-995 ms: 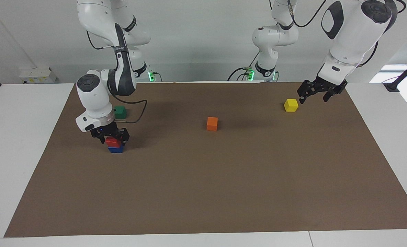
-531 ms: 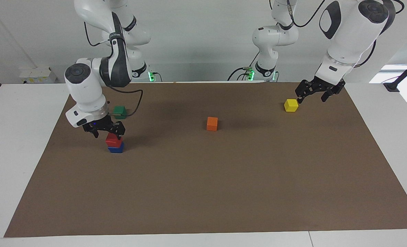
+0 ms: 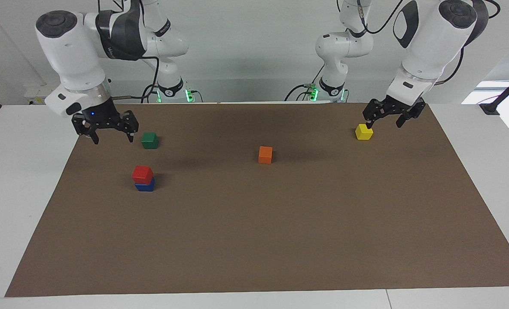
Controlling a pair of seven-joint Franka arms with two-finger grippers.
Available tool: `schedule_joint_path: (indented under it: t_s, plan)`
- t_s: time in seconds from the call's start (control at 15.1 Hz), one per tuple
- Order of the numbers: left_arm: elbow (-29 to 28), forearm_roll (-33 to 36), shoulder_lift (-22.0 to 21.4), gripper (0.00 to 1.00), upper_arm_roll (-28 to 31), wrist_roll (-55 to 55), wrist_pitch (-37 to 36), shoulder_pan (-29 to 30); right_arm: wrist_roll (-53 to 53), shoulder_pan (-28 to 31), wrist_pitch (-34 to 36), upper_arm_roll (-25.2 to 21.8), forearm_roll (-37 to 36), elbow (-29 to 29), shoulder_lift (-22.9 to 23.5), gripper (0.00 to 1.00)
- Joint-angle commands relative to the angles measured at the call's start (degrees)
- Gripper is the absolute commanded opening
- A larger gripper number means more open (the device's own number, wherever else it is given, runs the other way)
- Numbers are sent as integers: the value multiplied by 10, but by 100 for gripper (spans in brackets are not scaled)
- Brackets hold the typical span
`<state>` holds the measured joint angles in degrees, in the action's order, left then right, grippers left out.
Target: Transfer red block to right arm and stack on blue block
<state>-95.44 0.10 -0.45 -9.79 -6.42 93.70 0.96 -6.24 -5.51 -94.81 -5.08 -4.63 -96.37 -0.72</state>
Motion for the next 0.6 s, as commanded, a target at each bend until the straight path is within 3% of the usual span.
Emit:
schedule_joint_path:
  t_s: [0.0,0.53]
  plan:
    - [10,-7,2,100,6,3,-11,-6,-24,12,79,2,16,56,5,100]
    - [7,-7,-8,100,14,2,-11,-3,-31,49,105,9,36,80,-2,100]
